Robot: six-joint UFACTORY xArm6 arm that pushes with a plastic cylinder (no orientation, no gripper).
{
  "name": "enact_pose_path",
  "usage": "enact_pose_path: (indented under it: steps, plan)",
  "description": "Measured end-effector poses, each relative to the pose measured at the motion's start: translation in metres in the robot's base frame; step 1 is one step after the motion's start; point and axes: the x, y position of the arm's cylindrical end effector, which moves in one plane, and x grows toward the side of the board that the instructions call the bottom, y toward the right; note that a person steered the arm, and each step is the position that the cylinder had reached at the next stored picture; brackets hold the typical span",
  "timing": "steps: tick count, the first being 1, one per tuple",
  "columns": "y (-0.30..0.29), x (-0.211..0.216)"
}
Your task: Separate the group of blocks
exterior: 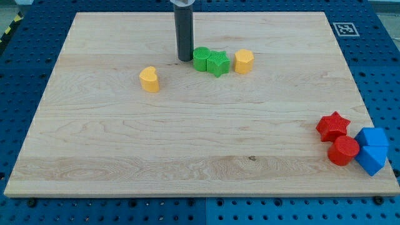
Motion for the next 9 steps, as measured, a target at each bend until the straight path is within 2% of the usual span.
enact_pose_path:
  steps: [2,6,7,9]
  plan:
    - [-0.006,0.009]
    - [0.030,0.102]
    - [0.069,0.104]
    - [0.224,0.104]
